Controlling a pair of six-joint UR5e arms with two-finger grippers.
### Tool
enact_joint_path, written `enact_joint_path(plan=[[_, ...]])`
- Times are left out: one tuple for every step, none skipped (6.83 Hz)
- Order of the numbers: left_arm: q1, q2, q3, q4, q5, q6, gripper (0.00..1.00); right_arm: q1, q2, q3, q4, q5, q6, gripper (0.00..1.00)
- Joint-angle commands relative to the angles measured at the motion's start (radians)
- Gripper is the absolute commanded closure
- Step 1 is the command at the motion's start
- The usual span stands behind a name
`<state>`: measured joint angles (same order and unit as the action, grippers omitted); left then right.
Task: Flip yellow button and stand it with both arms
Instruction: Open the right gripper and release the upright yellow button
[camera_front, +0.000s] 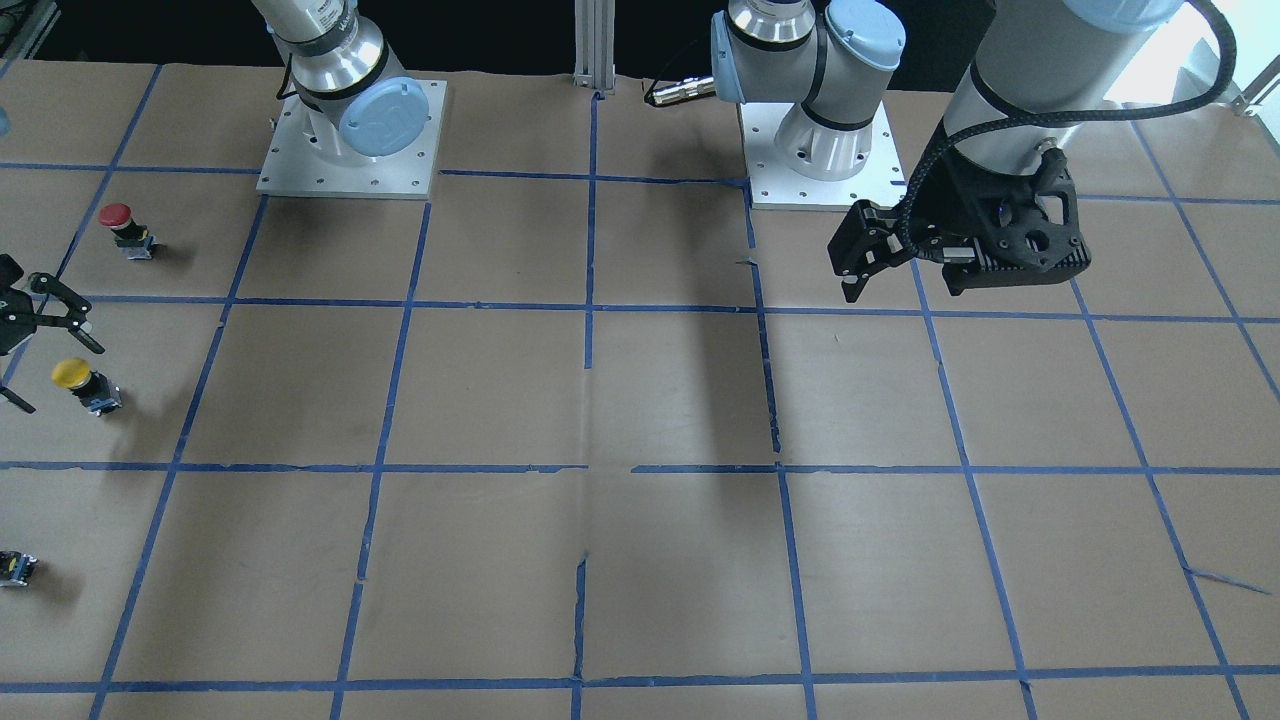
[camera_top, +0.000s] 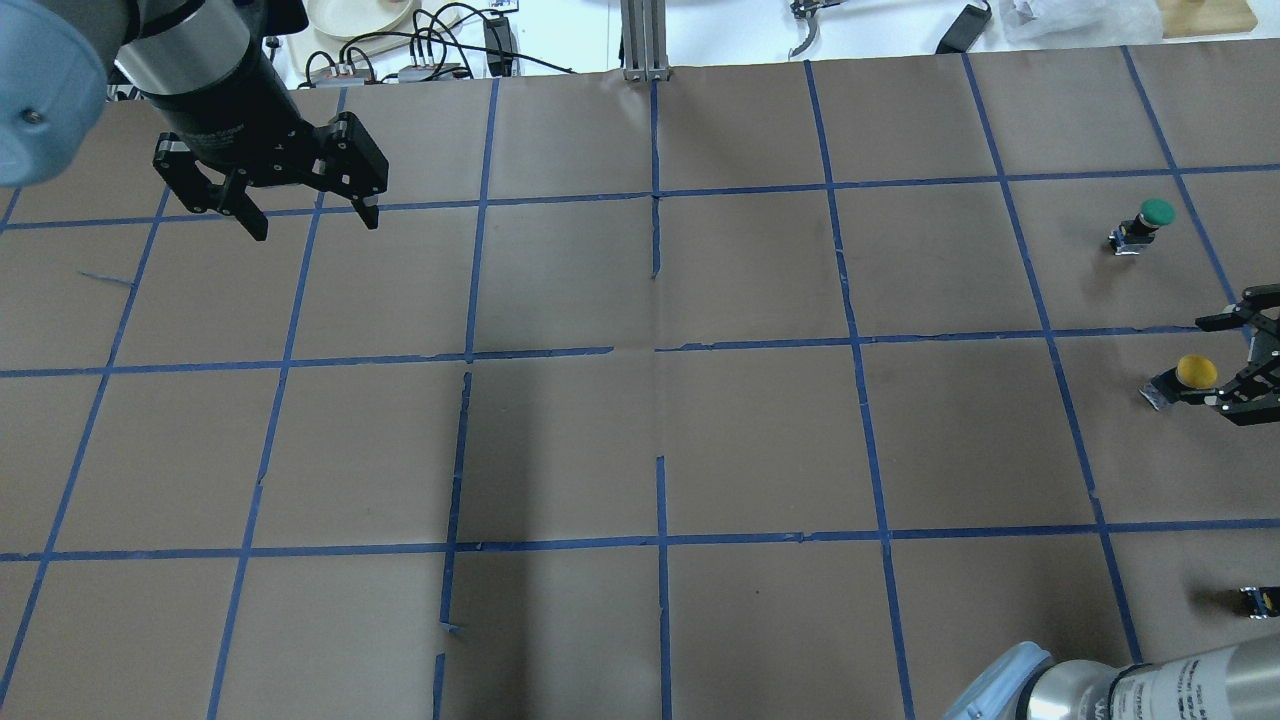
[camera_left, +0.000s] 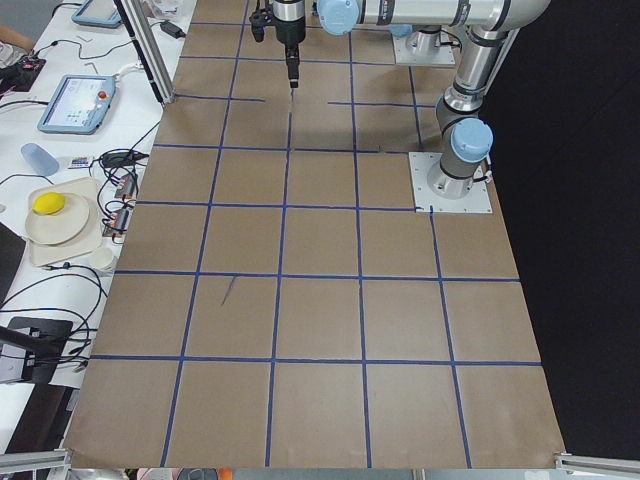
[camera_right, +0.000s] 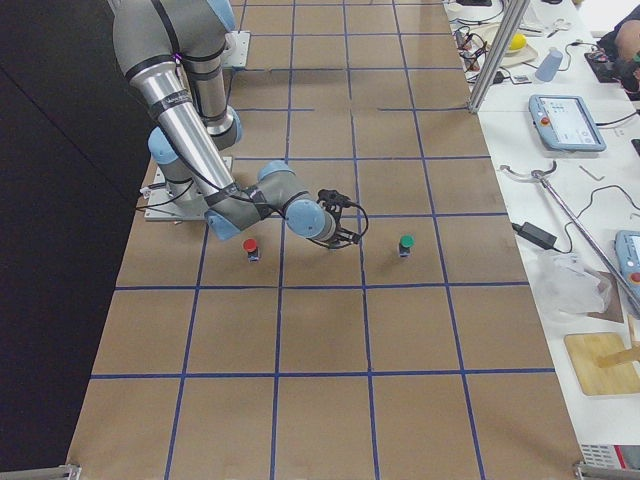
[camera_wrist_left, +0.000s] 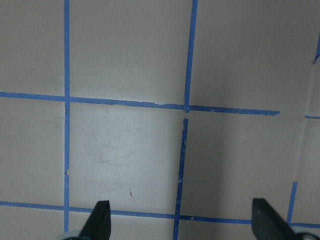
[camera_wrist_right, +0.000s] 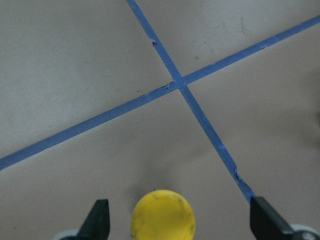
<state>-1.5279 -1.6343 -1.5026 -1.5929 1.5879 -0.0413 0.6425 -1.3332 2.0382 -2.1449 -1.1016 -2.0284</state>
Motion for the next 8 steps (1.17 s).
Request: enact_joint_path(plan=[[0.0, -0.001, -0.002, 0.001, -0.002, -0.002, 0.0, 0.012, -0.09, -0.007, 0.0, -0.038, 0.279, 0.0], [0.0, -0.001, -0.002, 0.001, -0.002, -0.002, 0.0, 0.032, -0.148, -0.009, 0.002, -0.043, 0.427, 0.0], [0.002, -0.001, -0.004, 0.001, -0.002, -0.002, 0.0, 0.081, -0.203, -0.015, 0.0, -0.085, 0.555, 0.0], [0.0, -0.001, -0.004, 0.002, 0.0, -0.002, 0.0, 0.157, -0.263, -0.047, 0.0, -0.154, 0.711, 0.0], [0.0, -0.001, -0.004, 0.002, -0.003, -0.002, 0.0, 0.237, -0.282, -0.097, 0.003, -0.225, 0.901, 0.0], [0.002, -0.001, -0.005, 0.002, -0.002, -0.002, 0.0, 0.322, -0.29, -0.142, 0.081, -0.298, 1.1, 0.0], [0.002, -0.001, -0.004, 0.008, 0.0, 0.0, 0.0, 0.394, -0.3, -0.188, 0.193, -0.335, 1.304, 0.0], [0.002, -0.001, -0.005, 0.008, -0.002, 0.0, 0.0, 0.464, -0.313, -0.238, 0.273, -0.336, 1.452, 0.0]])
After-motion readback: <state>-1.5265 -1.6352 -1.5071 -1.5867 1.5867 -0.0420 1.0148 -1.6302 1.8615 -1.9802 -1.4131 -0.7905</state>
